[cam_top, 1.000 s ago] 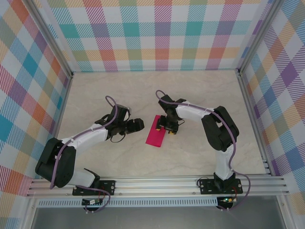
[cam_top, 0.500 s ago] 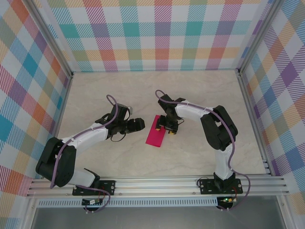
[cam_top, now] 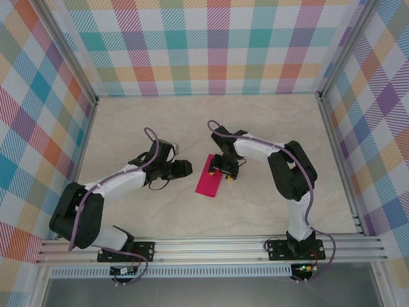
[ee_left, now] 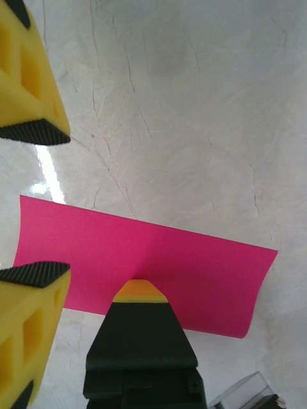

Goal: Fold a paper plane with a square sheet of paper (pick it up from the middle)

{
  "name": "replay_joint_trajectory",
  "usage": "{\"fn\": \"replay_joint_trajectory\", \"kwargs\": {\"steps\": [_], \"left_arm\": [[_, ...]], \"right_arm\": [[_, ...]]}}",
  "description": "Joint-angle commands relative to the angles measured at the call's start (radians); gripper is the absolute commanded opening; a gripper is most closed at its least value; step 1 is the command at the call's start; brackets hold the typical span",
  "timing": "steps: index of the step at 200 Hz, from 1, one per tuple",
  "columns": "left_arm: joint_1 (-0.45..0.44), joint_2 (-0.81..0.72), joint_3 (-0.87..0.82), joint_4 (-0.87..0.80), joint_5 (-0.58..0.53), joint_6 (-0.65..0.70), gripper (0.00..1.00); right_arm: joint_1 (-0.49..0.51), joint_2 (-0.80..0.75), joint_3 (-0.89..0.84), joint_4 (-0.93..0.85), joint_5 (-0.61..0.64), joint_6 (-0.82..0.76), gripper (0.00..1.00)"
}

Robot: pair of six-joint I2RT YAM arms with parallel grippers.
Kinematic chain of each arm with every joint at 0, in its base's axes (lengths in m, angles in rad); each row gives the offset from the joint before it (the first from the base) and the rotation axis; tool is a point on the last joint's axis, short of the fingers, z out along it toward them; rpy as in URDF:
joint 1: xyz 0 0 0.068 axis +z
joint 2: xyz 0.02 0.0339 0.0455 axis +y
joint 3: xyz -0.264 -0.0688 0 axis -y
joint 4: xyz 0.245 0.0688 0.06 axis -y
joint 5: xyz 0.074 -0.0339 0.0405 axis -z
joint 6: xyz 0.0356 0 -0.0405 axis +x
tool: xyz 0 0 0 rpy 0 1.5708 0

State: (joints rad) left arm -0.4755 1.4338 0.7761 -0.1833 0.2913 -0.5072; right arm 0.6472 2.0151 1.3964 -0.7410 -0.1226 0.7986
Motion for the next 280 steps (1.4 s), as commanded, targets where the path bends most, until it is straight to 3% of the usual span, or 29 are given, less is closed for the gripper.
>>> {"fn": "replay_joint_trajectory", "kwargs": {"steps": [1, 16, 25, 95, 186, 280], "left_arm": [[-0.008, 0.041, 0.048, -0.021, 0.046, -0.008, 0.37], [-0.009, 0.076, 0.07, -0.031, 0.06, -0.02, 0.08], [-0.01, 0.098, 0.079, -0.03, 0.065, -0.026, 0.0], [-0.041, 0.308, 0.21, 0.002, 0.142, -0.057, 0.0], [-0.081, 0.441, 0.284, 0.054, 0.198, -0.081, 0.0], [-0.095, 0.505, 0.275, -0.005, 0.11, -0.07, 0.0]], "right_arm": [[0.0, 0.073, -0.025, -0.03, 0.021, -0.002, 0.67], [0.001, 0.073, -0.028, -0.026, 0.021, -0.002, 0.67], [0.0, 0.074, -0.031, -0.026, 0.022, -0.004, 0.67], [0.0, 0.083, -0.054, -0.002, 0.02, 0.001, 0.67], [0.0, 0.093, -0.071, 0.023, 0.004, 0.002, 0.67], [0.0, 0.081, -0.079, 0.047, -0.014, -0.001, 0.68]]}}
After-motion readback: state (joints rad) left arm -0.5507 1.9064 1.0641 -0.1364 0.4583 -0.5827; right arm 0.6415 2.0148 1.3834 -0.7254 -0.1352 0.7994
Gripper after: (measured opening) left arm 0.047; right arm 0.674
